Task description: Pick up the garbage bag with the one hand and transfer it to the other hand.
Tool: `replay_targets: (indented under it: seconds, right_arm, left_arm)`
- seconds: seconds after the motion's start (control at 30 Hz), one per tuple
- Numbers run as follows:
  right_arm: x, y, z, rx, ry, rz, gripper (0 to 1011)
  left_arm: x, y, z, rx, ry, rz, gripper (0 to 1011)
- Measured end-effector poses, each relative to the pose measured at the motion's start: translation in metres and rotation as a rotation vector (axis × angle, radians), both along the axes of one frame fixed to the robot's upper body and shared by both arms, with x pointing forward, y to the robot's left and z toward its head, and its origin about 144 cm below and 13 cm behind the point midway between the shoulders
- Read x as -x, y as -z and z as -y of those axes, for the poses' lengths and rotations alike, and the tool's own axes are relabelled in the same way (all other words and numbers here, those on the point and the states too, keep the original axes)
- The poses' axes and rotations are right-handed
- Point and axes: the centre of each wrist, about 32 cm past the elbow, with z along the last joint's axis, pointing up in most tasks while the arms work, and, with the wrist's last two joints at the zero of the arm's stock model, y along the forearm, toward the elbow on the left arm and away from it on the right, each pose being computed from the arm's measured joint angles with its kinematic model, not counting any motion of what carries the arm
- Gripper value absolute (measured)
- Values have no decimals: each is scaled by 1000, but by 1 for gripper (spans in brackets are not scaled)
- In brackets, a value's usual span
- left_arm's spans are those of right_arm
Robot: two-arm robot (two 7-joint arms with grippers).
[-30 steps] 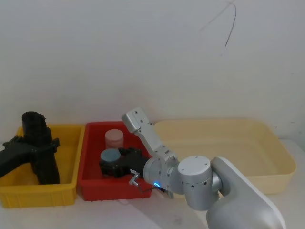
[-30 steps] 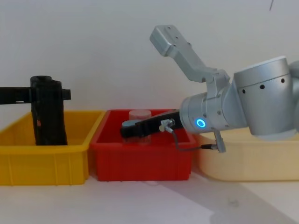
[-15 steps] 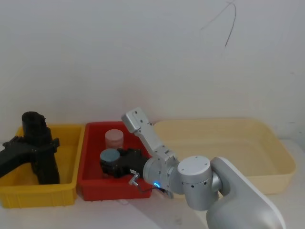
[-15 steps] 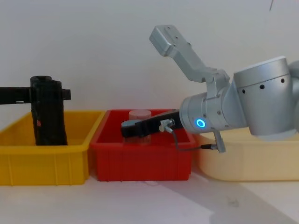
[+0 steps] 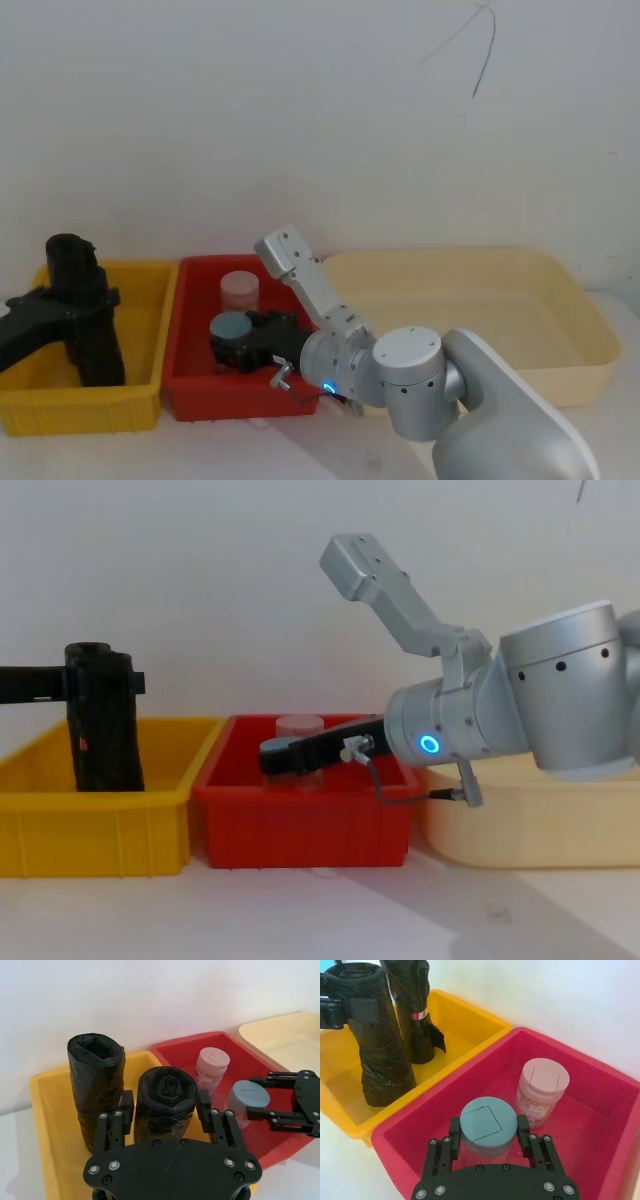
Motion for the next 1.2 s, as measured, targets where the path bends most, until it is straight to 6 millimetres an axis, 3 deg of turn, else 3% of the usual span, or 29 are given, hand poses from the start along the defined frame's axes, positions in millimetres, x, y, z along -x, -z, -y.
replay_targets:
  seconds: [0.3, 1.2]
  right_arm:
    - [0, 0, 0, 0, 0, 0, 663]
    - [0, 0, 0, 0, 0, 0, 663]
  left_arm:
    - [0, 0, 0, 0, 0, 0, 518]
    - [0, 0, 0, 0, 0, 0, 377]
